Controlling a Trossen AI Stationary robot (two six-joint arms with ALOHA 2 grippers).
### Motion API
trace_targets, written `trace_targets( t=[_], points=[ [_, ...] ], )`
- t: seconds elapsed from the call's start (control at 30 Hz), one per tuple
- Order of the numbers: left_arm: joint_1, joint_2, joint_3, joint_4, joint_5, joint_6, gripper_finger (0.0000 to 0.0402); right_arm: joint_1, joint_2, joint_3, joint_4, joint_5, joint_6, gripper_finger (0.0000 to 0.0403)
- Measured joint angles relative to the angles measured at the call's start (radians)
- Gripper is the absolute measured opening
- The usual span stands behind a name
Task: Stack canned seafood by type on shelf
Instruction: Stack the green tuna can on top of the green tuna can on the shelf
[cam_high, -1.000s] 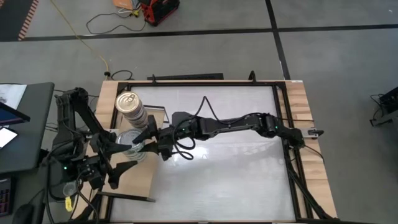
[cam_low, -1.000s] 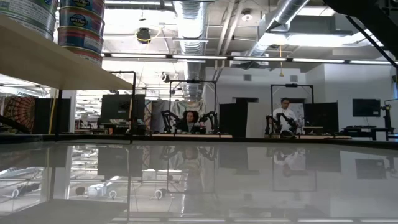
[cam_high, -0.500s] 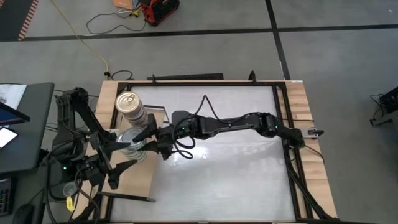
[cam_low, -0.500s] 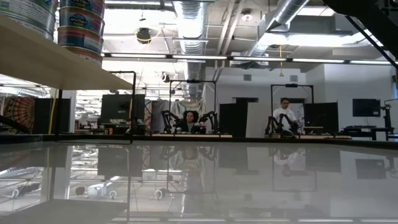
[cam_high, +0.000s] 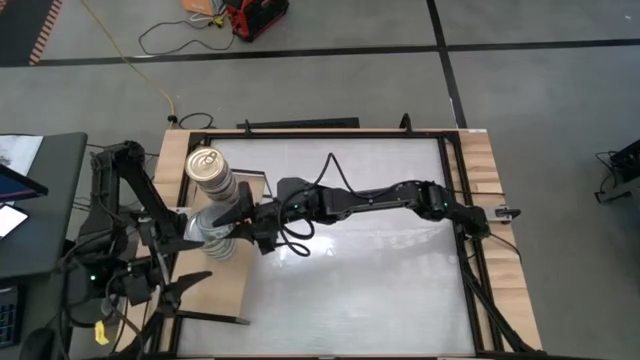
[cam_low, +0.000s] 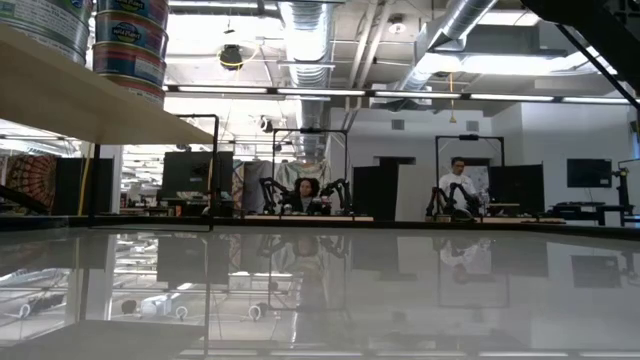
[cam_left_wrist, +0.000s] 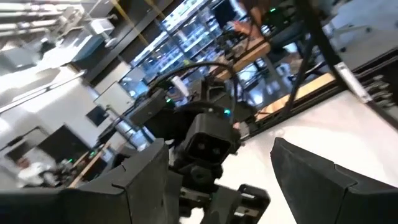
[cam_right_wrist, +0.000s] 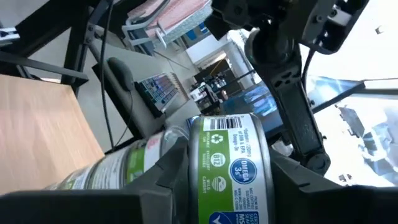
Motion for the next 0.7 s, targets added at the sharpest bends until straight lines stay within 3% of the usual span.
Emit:
trace_targets(
  t=[0.23,0.47,0.7],
  points=[
    [-0.032,0.0,0.0,0.01,0.019,0.001,0.0272,0.026,0.001,-0.001,-0.007,0.015,-0.104,0.0168],
    [-0.069,0.0,0.0,0.17,0.089,0.053,0.0272,0.046,0.004,-0.003,0.032,0.028,-0.227,0.0166],
    [-0.089,0.0,0.0,0.179,-0.003,-0.037,0.0272,0.04,0.004,0.004,0.112,0.025,-0.233,0.0168]
  ],
)
